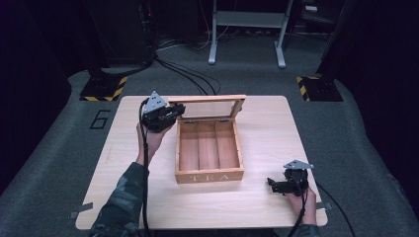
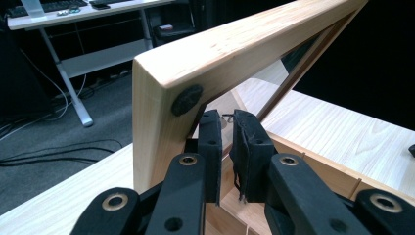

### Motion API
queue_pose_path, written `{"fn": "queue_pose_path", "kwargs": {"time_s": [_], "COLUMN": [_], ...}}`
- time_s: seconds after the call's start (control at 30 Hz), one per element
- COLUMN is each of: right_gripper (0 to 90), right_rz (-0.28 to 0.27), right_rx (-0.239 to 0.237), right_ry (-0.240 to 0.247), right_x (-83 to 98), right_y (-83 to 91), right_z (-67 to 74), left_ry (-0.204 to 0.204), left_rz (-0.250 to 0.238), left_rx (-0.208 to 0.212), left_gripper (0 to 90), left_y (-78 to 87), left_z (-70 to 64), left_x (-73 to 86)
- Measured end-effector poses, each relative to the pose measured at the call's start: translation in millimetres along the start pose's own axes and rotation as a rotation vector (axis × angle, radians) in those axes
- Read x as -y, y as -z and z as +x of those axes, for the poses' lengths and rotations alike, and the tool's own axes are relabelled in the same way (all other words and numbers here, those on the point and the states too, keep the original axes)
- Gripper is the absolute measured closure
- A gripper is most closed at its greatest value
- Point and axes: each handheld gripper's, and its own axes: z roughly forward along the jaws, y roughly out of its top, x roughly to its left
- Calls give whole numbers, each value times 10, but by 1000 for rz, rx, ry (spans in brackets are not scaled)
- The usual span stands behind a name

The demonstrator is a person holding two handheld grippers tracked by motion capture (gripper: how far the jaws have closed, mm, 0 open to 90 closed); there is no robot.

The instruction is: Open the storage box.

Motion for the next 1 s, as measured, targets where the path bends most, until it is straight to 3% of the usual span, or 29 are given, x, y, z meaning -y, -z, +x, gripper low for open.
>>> {"fn": "queue_pose_path", "kwargs": {"time_s": [1.0], "right_gripper": [7], "right_rz": [0], "right_rx": [0], "right_ry": [0], "right_x": [0], "right_y": [0], "right_z": [0], "left_ry": [-2], "left_rz": [1], "left_rx": [-3], "left_gripper": [816], "left_y": [-6], "left_z": [9], "left_x": [-11]}}
